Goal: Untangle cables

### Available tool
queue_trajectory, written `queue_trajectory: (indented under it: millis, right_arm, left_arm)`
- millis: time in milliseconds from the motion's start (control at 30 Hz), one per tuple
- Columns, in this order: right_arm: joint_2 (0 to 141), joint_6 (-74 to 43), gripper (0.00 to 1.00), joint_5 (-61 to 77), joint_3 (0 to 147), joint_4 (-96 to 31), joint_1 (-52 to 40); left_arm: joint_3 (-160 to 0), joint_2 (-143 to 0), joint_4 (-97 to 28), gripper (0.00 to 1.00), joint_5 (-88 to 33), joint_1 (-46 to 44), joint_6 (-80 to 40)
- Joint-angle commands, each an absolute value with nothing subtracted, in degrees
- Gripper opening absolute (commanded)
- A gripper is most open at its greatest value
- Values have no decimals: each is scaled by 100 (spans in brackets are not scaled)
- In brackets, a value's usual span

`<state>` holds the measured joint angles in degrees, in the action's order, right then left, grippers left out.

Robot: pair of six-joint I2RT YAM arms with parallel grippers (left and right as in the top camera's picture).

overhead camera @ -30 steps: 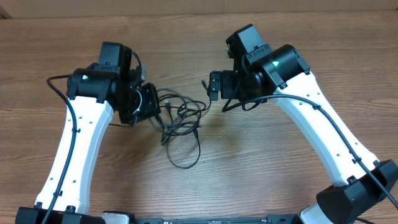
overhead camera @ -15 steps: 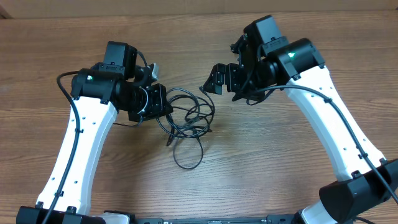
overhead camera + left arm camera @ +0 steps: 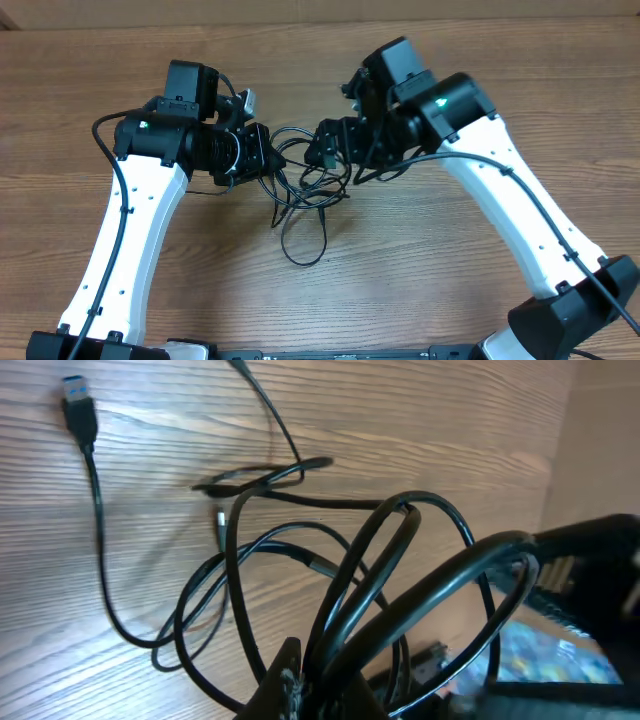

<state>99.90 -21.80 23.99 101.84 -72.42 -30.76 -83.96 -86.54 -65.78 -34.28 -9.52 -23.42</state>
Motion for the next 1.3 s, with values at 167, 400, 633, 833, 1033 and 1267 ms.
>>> queue_trajectory:
  millis: [167,400,633,833,1033,1267]
  right_arm:
    - [10455,-2403,27,1929,10114,-7091,-3245]
    - [10436,-2401,4,2008,10156,-7098,-3245]
    - [10158,-2397,4,2034,10669,-7089,-3240]
    - [9690,-2401,4,2021,11104,-7074,-3240]
    - [9577,-2405,4,2215,11104,-7063,-3240]
    - [9577,-2423,4,3155,11107,-6866,-3240]
  left_arm:
    - [-8512,-8689,-6873,4,-3881,-967,-2180]
    - [-8512,-8689,-6991,4,-3435,-967,-2182]
    - [-8512,-8689,-6982,6,-3332,-967,-2182]
    - [-8512,-8689,-6980,88,-3105,-967,-2182]
    - [-8512,-8689,-6960,100,-3116,-967,-2180]
    - [-8514,-8689,-6871,98,-3559,-899,-2178]
